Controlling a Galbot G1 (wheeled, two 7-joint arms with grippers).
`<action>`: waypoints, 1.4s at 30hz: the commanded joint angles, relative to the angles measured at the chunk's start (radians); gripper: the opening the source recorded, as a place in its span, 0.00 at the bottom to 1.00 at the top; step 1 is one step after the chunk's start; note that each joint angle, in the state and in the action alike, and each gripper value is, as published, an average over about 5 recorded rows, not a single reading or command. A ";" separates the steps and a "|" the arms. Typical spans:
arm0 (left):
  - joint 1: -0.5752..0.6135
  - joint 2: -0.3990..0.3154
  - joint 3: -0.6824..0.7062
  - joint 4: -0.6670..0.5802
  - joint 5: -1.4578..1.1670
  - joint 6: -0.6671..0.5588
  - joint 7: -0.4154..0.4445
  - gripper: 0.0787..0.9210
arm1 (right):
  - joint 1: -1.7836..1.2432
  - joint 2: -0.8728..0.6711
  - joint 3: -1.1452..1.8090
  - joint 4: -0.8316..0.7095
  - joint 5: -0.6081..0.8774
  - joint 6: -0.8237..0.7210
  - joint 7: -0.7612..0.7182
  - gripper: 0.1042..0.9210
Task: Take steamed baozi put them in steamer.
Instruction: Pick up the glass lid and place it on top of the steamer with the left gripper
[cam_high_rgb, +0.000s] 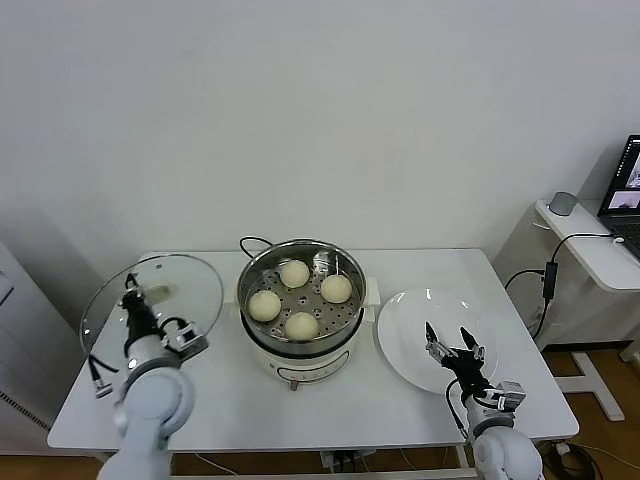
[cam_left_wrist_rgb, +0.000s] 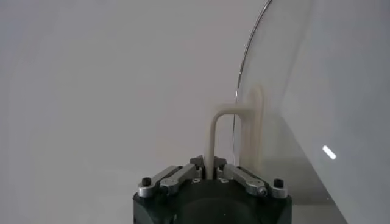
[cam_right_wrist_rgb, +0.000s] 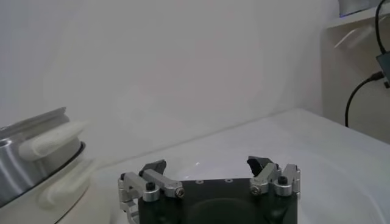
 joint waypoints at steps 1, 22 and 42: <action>-0.170 -0.192 0.222 -0.001 0.222 0.083 0.156 0.07 | -0.002 -0.001 0.003 0.003 0.000 -0.003 -0.001 0.88; -0.279 -0.271 0.465 0.233 0.019 0.083 0.059 0.07 | -0.025 0.011 0.022 0.012 -0.006 -0.002 -0.001 0.88; -0.285 -0.271 0.450 0.316 0.109 0.083 0.031 0.07 | -0.033 0.026 0.020 0.019 -0.018 0.000 -0.001 0.88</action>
